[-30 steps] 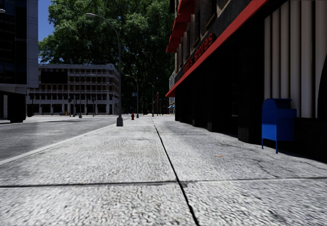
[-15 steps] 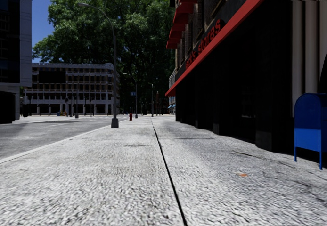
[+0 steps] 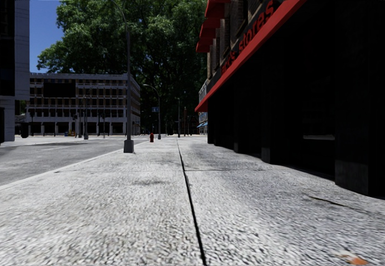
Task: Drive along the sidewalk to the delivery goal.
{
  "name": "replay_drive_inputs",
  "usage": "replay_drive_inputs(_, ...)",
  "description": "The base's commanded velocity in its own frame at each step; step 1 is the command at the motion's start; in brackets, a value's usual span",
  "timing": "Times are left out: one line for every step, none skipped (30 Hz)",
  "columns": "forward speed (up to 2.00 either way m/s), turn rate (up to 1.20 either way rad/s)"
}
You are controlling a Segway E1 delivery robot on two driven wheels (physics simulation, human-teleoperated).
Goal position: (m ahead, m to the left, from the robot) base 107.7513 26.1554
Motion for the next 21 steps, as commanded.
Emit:
replay_drive_inputs(2.0, 0.1)
replay_drive_inputs(2.0, 0.1)
replay_drive_inputs(2.0, 0.17)
replay_drive_inputs(2.0, 0.18)
replay_drive_inputs(2.0, 0.19)
replay_drive_inputs(2.0, 0.19)
replay_drive_inputs(2.0, 0.22)
replay_drive_inputs(2.0, 0.28)
replay_drive_inputs(2.0, 0.3)
replay_drive_inputs(2.0, 0.3)
replay_drive_inputs(2.0, 0.3)
replay_drive_inputs(2.0, 0.3)
replay_drive_inputs(2.0, 0.3)
replay_drive_inputs(2.0, 0.27)
replay_drive_inputs(2.0, 0.27)
replay_drive_inputs(2.0, 0.17)
replay_drive_inputs(2.0, 0.03)
replay_drive_inputs(2.0, 0.0)
replay_drive_inputs(2.0, 0.0)
replay_drive_inputs(2.0, 0.0)
replay_drive_inputs(2.0, 0.0)
